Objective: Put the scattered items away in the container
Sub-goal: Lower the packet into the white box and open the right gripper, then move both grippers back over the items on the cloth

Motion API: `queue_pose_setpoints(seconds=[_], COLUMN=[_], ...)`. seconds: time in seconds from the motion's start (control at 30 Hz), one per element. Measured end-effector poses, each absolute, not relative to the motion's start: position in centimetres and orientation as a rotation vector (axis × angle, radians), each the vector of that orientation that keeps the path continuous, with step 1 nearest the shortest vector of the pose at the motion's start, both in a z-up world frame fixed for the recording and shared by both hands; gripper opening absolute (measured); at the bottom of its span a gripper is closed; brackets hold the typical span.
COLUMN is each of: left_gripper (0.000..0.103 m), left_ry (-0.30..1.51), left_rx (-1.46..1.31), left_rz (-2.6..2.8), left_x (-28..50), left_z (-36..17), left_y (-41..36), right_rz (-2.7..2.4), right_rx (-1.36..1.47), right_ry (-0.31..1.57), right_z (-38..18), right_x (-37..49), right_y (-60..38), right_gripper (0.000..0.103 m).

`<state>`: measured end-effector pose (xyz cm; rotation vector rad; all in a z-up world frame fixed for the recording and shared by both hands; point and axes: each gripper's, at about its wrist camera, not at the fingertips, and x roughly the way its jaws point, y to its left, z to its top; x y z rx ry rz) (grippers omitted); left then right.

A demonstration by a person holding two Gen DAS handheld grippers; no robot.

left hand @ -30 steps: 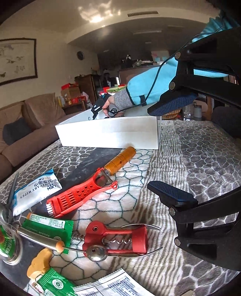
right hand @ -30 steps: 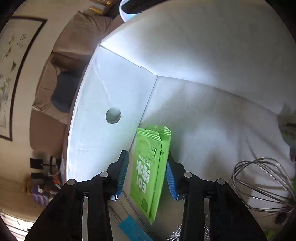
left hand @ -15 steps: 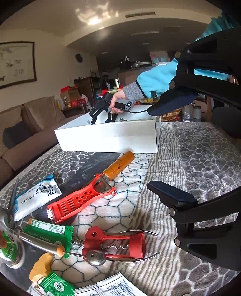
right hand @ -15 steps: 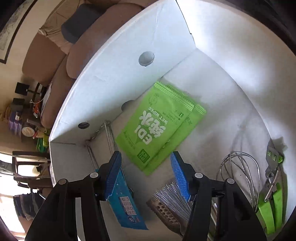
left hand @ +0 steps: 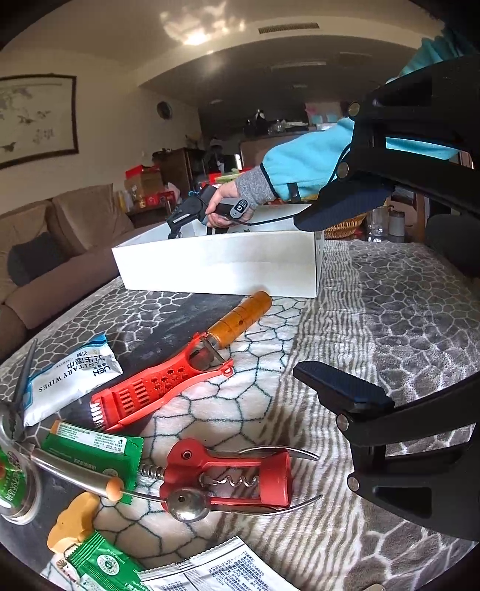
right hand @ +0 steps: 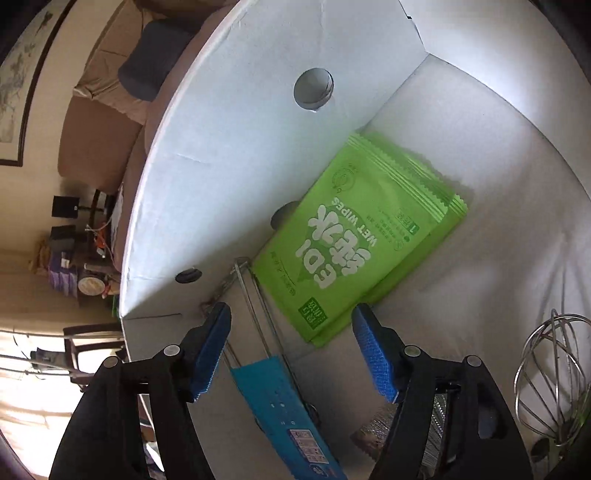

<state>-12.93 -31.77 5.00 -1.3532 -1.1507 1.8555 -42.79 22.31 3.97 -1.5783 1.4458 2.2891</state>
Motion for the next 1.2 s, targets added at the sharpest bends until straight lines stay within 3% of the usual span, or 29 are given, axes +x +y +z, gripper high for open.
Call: queue_pose_setpoints(seconds=[0.2, 0.53, 0.67, 0.87, 1.03, 1.2], left_gripper=[0.07, 0.07, 0.074, 0.08, 0.081, 0.081], left_ry=[-1.137, -1.336, -1.393, -1.181, -1.167, -1.009], left_rx=[-1.355, -1.231, -1.211, -1.391, -1.553, -1.71], left_rz=[1.866, 2.117, 2.242, 2.534, 2.509, 2.534], left_x=[-13.0, -12.8, -12.1, -11.4, -11.1, -11.4], left_z=[5.1, 7.3, 8.3, 8.8, 4.9, 1.5], left_y=[-31.8, -40.9, -44.6, -47.4, -48.3, -48.1], right_rz=[2.286, 2.891, 3.092, 3.258, 3.257, 3.187], right_rx=[-1.559, -1.558, -1.589, -1.812, -2.04, -2.162], right_ry=[1.44, 0.828, 0.684, 0.378, 0.341, 0.483], right_z=[4.2, 14.6, 17.2, 16.2, 12.6, 10.0], right_x=[-43.0, -34.6, -28.6, -22.8, -19.8, -17.7], right_y=[22.2, 13.4, 7.0, -6.8, -15.3, -18.8], right_gripper=[0.071, 0.072, 0.072, 0.074, 0.074, 0.074])
